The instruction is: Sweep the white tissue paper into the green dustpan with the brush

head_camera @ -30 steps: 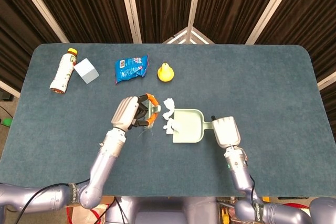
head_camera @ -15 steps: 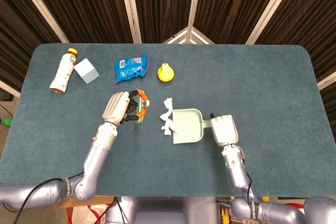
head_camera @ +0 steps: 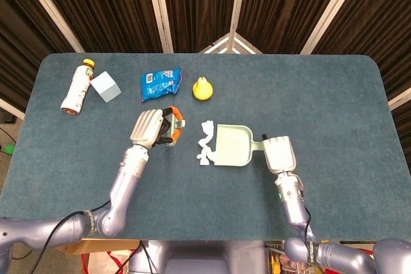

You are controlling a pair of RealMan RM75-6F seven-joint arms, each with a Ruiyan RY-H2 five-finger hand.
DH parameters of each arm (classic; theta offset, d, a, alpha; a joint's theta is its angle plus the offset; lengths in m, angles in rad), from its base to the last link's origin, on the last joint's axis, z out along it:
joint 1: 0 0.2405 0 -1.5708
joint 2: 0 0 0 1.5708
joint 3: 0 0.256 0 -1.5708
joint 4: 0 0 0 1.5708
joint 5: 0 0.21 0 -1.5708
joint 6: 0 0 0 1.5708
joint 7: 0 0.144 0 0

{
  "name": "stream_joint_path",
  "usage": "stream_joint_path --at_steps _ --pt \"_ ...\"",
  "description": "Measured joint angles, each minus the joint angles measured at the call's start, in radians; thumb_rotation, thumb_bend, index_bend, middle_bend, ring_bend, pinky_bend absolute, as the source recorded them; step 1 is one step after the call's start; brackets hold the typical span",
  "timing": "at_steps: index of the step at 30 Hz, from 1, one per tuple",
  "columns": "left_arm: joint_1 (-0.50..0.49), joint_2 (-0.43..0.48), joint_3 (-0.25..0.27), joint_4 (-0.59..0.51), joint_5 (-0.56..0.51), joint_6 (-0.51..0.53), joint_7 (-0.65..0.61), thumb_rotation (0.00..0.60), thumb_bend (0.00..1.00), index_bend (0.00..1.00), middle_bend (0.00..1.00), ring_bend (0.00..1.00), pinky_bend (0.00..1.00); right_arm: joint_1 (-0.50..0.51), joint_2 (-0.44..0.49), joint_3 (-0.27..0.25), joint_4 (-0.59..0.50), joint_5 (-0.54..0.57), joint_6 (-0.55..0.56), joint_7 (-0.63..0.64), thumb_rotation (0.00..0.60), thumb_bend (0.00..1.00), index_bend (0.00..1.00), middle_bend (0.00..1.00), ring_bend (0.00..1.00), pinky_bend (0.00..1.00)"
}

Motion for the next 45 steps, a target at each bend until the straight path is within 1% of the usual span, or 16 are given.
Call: stream_joint_path --at_steps 8,12,17,24,33,38,45 --pt "-0.053 -0.101 0.005 0.074 -0.034 -0.025 0.042 0.600 0.65 0.79 1.00 1.00 1.00 -0.004 0.024 0.001 -0.006 0.002 -0.002 0.017 0.600 0.52 0.61 0.82 0.84 0.88" --pt "-0.078 -0.167 0.009 0.109 -0.035 -0.020 0.058 0.600 0.65 0.79 1.00 1.00 1.00 -0.008 0.036 -0.002 -0.018 0.002 0.000 0.022 0.600 0.53 0.61 0.82 0.84 0.88" --pt "-0.101 -0.228 0.002 0.143 -0.023 -0.003 0.060 0.600 0.64 0.79 1.00 1.00 1.00 -0.011 0.047 -0.006 -0.036 -0.001 0.003 0.023 0.600 0.53 0.61 0.82 0.84 0.88" --pt "-0.136 -0.312 -0.042 0.188 0.012 0.036 0.039 0.600 0.62 0.79 1.00 1.00 1.00 -0.009 0.065 -0.005 -0.048 -0.004 0.004 0.027 0.600 0.53 0.61 0.82 0.84 0.88" --pt "-0.186 -0.403 -0.115 0.234 0.021 0.047 -0.008 0.600 0.58 0.79 1.00 1.00 1.00 -0.005 0.078 -0.001 -0.070 0.002 0.010 0.008 0.600 0.53 0.61 0.82 0.84 0.88" --pt "-0.191 -0.400 -0.128 0.214 0.059 0.059 -0.032 0.600 0.57 0.79 1.00 1.00 1.00 -0.004 0.083 -0.003 -0.072 0.007 0.005 0.008 0.600 0.53 0.61 0.82 0.84 0.88" --pt "-0.167 -0.341 -0.141 0.149 0.083 0.071 -0.042 0.600 0.57 0.79 1.00 1.00 1.00 -0.011 0.082 -0.021 -0.089 -0.002 0.012 0.010 0.600 0.53 0.61 0.82 0.84 0.88"
